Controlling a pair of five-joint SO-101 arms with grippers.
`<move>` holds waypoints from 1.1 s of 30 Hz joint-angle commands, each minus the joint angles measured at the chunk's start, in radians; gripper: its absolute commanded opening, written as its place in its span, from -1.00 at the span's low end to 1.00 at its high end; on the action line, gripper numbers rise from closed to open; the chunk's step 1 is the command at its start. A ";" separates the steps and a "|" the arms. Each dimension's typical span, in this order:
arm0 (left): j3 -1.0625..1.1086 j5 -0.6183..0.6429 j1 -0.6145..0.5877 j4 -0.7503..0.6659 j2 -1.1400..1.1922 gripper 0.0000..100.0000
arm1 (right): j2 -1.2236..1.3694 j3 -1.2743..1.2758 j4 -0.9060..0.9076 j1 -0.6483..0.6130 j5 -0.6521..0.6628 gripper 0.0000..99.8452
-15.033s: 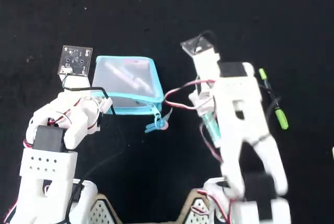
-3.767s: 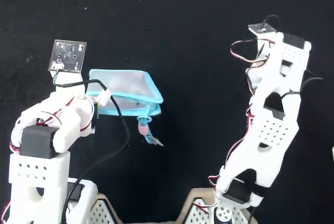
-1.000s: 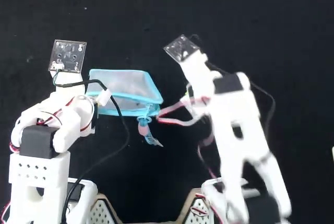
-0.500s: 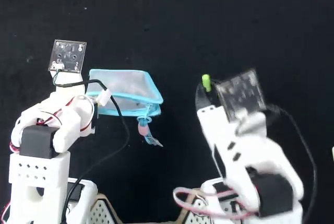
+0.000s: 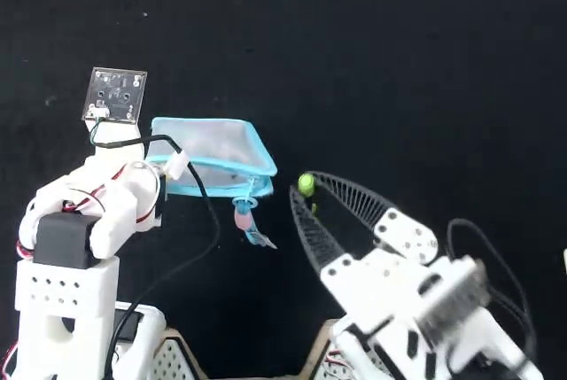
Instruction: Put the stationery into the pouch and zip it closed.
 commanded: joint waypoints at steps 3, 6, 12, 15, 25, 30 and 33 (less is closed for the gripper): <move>-0.016 0.011 0.002 -0.021 -0.006 -0.93 | -0.039 -0.005 -0.107 -0.130 -0.008 -0.98; -0.016 0.011 0.002 -0.021 -0.005 -0.93 | -0.041 0.019 -0.170 -0.169 -0.008 -0.98; -0.016 0.011 0.002 -0.021 -0.005 -0.93 | -0.047 0.189 -0.376 -0.170 0.000 -0.98; -0.016 0.011 0.002 -0.021 -0.005 -0.93 | -0.047 0.266 -0.497 -0.170 0.002 -0.98; -0.016 0.009 0.002 -0.021 -0.005 -0.93 | -0.047 0.446 -0.695 -0.170 0.002 -0.98; -0.016 0.009 0.002 -0.021 -0.005 -0.93 | -0.047 0.572 -0.769 -0.170 0.002 -0.98; -0.016 0.009 0.002 -0.021 -0.006 -0.93 | -0.048 0.631 -0.792 -0.170 0.002 -0.98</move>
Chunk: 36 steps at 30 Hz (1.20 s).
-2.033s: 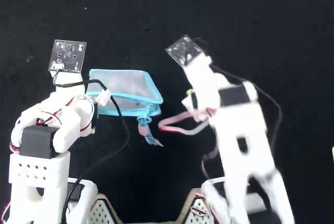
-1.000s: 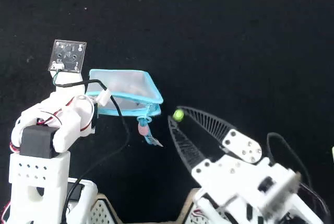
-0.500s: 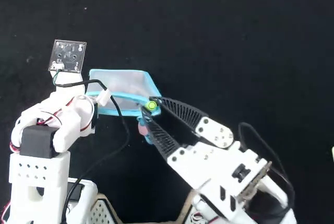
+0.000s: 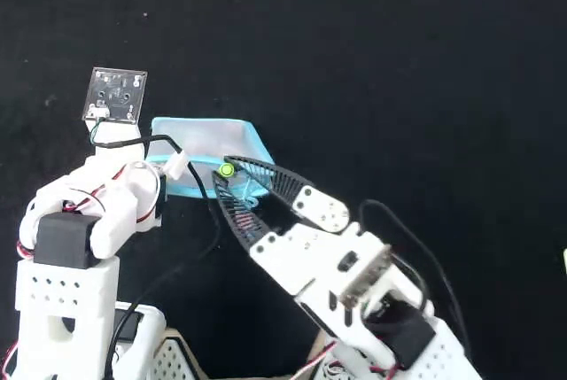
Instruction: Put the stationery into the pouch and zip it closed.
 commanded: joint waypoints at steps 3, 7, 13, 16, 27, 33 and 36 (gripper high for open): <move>-0.016 0.009 0.002 -0.021 -0.008 -0.93 | -0.007 0.065 -0.034 -0.006 0.003 -0.98; -0.016 0.009 0.002 -0.021 -0.008 -0.93 | -0.007 0.117 -0.034 -0.003 0.003 -0.98; -0.016 0.009 0.002 -0.021 -0.009 -0.93 | -0.007 0.202 -0.034 -0.006 0.003 -0.98; -0.016 0.009 0.002 -0.021 -0.009 -0.93 | -0.007 0.214 -0.034 -0.006 0.003 -0.98; -0.016 0.009 0.002 -0.021 -0.008 -0.93 | -0.007 0.285 -0.040 -0.006 0.003 -0.98; -0.016 0.009 0.002 -0.021 -0.008 -0.93 | -0.007 0.282 -0.040 -0.006 -0.005 -0.98; -0.016 0.009 0.002 -0.021 -0.008 -0.93 | -0.007 0.280 -0.040 -0.006 -0.005 -0.98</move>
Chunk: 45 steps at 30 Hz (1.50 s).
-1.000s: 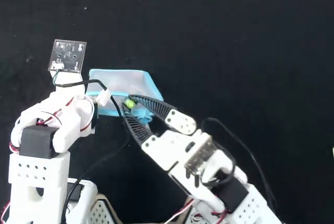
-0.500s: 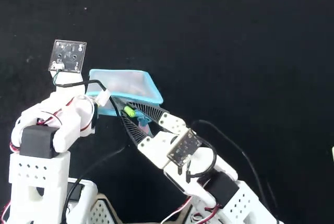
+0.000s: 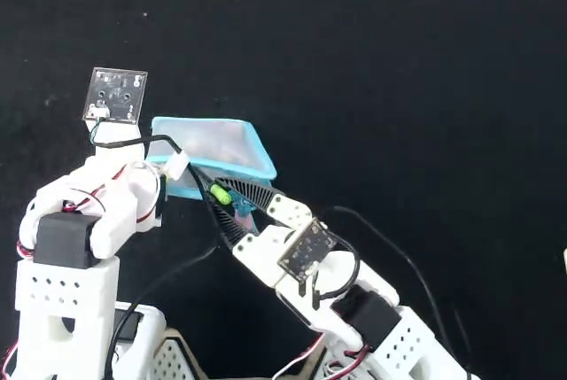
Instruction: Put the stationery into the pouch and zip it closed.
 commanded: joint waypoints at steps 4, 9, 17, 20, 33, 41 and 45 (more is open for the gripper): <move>-0.016 0.009 0.002 -0.021 -0.008 -0.93 | 0.005 -0.004 -0.020 -0.011 -0.006 -0.98; -0.016 0.009 0.002 -0.021 -0.011 -0.93 | 0.010 0.002 -0.020 -0.018 -0.006 -0.98; -0.016 0.008 0.002 -0.021 -0.011 -0.93 | 0.005 -0.016 -0.020 -0.049 0.000 -0.98; -0.016 0.008 0.002 -0.021 -0.011 -0.93 | 0.012 -0.094 -0.012 -0.049 0.000 -0.98; -0.016 0.008 0.001 -0.021 -0.011 -0.93 | 0.252 -0.209 -0.014 -0.048 0.002 -0.98; -0.005 0.008 0.001 -0.023 -0.012 -0.93 | 0.423 -0.346 -0.005 -0.048 0.000 -0.98; -0.005 0.008 0.001 -0.023 -0.012 -0.93 | 0.432 -0.395 0.095 -0.014 -0.006 -0.97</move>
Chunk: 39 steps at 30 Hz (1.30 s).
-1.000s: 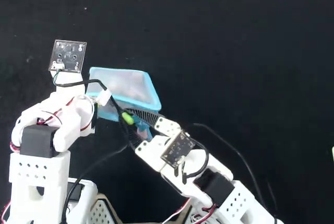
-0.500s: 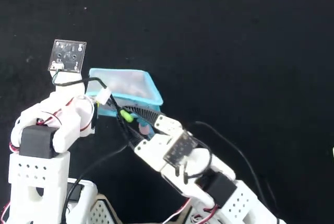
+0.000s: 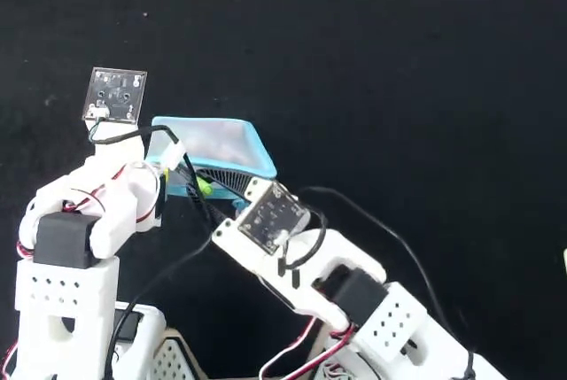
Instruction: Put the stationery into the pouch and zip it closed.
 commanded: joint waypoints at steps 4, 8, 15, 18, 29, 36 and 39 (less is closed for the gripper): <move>-0.005 0.008 0.001 -0.023 -0.012 -0.93 | 0.008 -0.153 0.186 0.057 -0.006 -0.97; -0.005 0.008 0.002 -0.023 -0.012 -0.93 | 0.007 -0.179 0.250 0.052 -0.008 -0.78; -0.005 0.008 0.002 -0.023 -0.012 -0.93 | -0.004 -0.197 0.290 -0.011 0.000 -0.54; -0.005 0.008 0.002 -0.023 -0.012 -0.93 | -0.004 -0.237 0.292 0.003 0.000 -0.59; -0.005 0.008 0.002 -0.023 -0.012 -0.93 | -0.346 -0.318 0.511 0.094 0.000 -0.72; -0.004 0.009 0.004 -0.035 -0.003 -0.93 | -0.593 -0.097 0.608 0.094 0.002 -0.72; -0.004 0.006 0.002 -0.038 -0.003 -0.93 | -0.644 0.050 0.598 0.094 0.002 -0.72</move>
